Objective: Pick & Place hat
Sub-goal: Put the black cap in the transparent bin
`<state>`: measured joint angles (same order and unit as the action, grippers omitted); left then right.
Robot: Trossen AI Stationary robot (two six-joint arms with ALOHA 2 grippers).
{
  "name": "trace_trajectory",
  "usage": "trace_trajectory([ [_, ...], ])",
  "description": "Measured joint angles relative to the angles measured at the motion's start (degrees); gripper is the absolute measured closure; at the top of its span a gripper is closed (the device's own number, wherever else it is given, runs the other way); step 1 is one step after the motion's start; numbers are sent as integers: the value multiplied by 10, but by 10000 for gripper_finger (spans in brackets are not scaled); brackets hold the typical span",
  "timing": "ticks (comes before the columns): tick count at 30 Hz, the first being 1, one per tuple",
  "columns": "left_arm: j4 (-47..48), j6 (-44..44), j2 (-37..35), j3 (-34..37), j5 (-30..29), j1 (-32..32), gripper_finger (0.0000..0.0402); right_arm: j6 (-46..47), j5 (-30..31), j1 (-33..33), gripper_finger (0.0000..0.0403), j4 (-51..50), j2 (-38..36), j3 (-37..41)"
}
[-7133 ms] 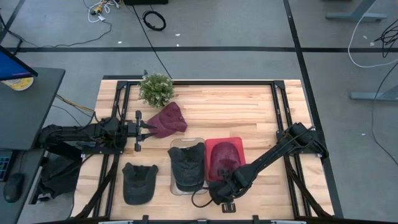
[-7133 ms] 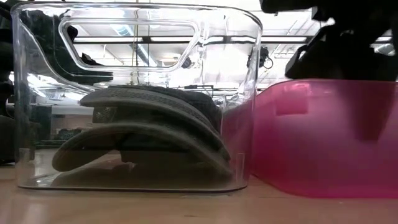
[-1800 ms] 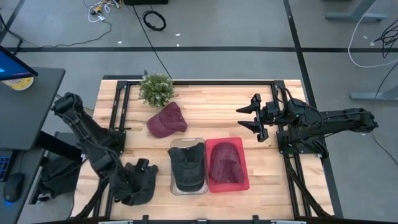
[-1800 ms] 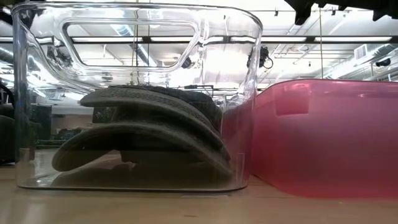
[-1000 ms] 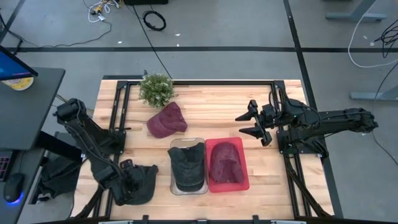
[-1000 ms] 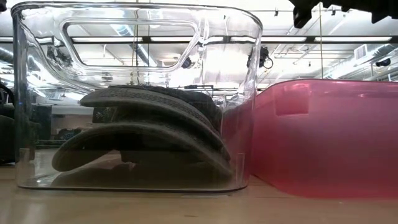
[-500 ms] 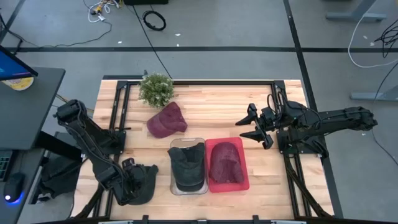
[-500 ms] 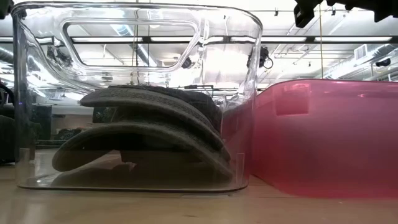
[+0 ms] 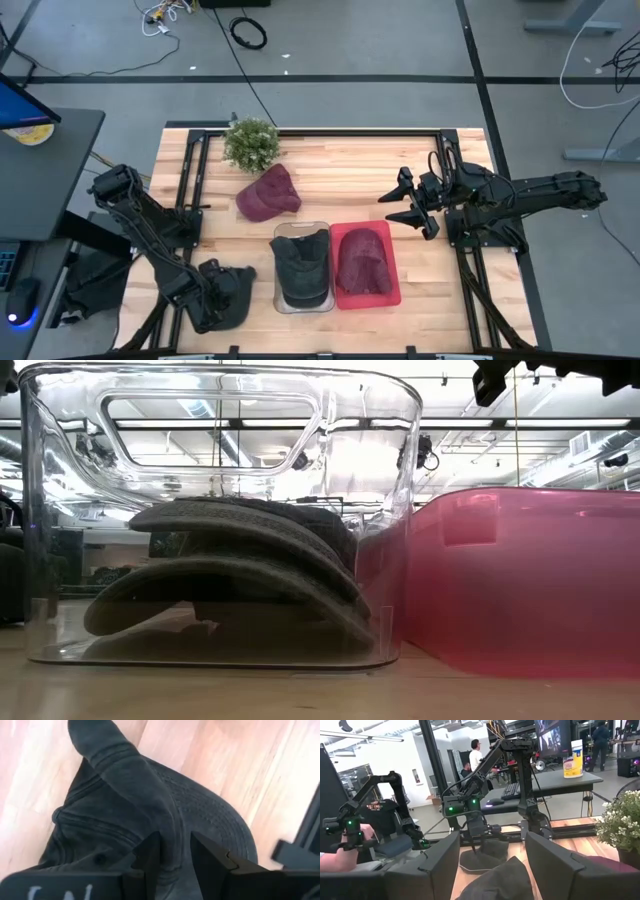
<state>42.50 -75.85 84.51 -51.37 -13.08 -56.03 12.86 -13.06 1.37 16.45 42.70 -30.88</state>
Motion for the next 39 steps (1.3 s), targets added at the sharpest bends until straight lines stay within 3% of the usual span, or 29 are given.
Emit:
trace_trajectory([
  [10, -3, 9, 0, 0, 3, 7, 296, 2, 0, 0, 172, -3, 0, 0],
  [21, -5, 64, 0, 3, 31, 32, 393, 2, 0, 0, 172, -3, 0, 0],
  [35, 57, 141, -10, 3, 52, 96, 398, 2, 1, 13, 172, -2, 0, 0],
  [39, 64, 147, -27, 3, 23, 107, 398, 2, 1, 19, 172, -2, 0, 0],
])
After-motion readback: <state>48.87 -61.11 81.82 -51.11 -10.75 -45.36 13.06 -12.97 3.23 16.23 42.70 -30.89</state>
